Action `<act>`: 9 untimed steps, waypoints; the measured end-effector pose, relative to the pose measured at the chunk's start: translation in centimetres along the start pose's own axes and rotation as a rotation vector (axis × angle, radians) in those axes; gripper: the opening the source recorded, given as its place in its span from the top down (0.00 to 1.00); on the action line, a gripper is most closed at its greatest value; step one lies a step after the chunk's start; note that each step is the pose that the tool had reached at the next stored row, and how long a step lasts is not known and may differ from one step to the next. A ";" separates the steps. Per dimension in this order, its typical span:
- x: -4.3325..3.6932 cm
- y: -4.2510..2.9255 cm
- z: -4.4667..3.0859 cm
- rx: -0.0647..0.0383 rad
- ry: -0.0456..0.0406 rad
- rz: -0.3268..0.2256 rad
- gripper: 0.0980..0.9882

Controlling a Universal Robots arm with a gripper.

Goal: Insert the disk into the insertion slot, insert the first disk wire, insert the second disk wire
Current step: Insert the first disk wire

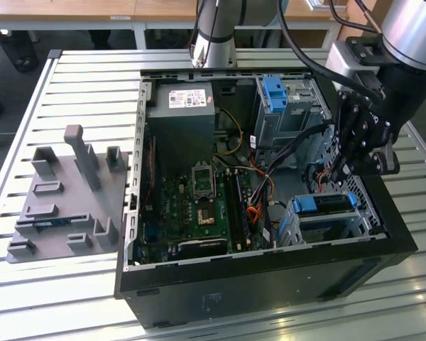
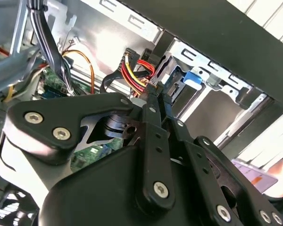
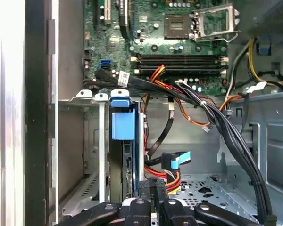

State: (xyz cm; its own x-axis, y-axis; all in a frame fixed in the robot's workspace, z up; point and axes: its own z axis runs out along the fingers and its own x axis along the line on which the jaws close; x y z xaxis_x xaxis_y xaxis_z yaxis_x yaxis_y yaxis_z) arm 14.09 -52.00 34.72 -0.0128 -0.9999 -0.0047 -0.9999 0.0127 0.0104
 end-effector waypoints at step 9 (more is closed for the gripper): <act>0.87 0.45 0.32 0.025 -0.0047 -0.019 0.93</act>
State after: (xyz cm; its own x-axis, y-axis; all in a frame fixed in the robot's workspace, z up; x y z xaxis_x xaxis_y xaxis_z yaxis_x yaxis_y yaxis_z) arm 13.63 -52.86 34.40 0.0066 -0.9999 -0.0093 -0.9999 -0.0065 -0.0149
